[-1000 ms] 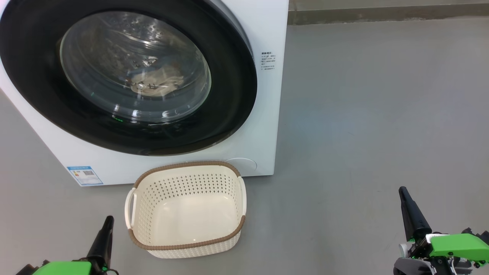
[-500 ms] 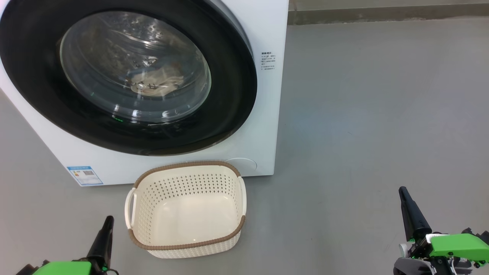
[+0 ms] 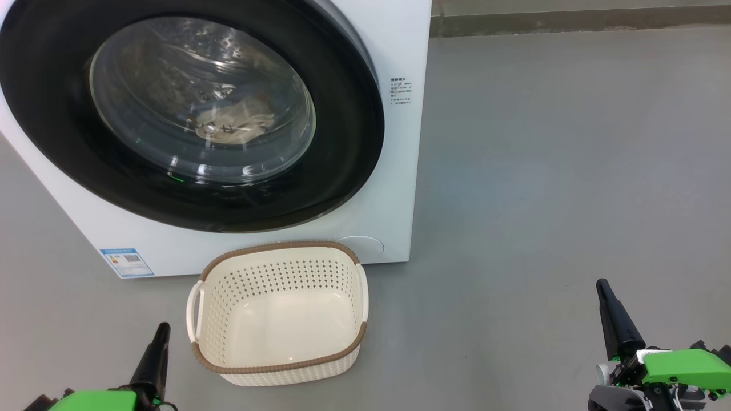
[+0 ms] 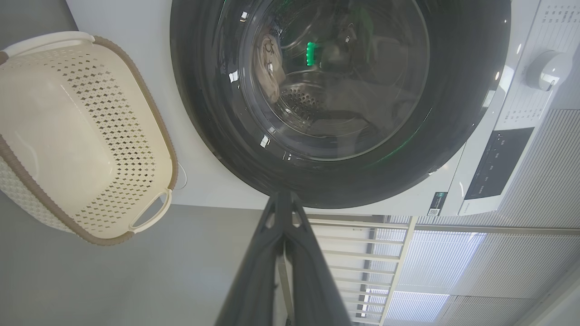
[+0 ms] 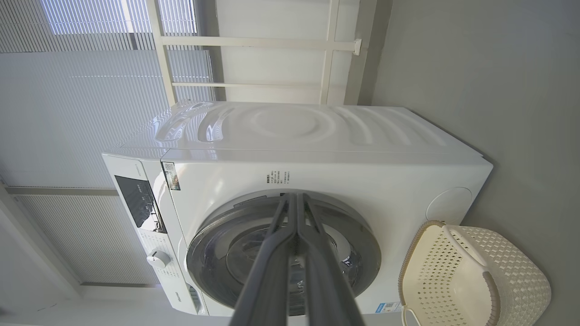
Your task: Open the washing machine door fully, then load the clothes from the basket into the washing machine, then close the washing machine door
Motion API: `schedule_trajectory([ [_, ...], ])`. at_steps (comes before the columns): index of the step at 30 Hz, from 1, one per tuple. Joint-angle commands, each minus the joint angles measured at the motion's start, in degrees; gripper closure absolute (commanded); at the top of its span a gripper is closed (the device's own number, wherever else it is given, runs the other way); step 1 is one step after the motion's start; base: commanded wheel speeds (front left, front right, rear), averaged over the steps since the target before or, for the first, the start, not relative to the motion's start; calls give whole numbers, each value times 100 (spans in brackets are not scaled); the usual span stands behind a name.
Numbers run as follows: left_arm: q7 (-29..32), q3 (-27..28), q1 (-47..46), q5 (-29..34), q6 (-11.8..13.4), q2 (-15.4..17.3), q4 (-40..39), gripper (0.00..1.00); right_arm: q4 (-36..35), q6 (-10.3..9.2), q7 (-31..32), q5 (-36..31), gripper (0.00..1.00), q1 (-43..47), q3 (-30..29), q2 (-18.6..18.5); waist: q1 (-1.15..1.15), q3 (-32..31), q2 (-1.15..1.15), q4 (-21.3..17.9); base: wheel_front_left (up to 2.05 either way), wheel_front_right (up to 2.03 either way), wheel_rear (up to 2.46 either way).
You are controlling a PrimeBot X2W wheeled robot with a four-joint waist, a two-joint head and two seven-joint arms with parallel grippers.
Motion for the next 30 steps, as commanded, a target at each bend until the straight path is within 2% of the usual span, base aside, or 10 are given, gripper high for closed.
schedule_trajectory([
  [1, 34, 166, -238, -51, -15, 76, -162, 100, -174, 9, 44, 23, 100, -41, 129, -17, 0, 0, 0, 0, 0, 0, 0],
  [30, 34, 166, -238, -51, -15, 76, -162, 100, -174, 9, 44, 24, 100, -41, 130, -17, 0, 0, 0, 0, 0, 0, 0],
])
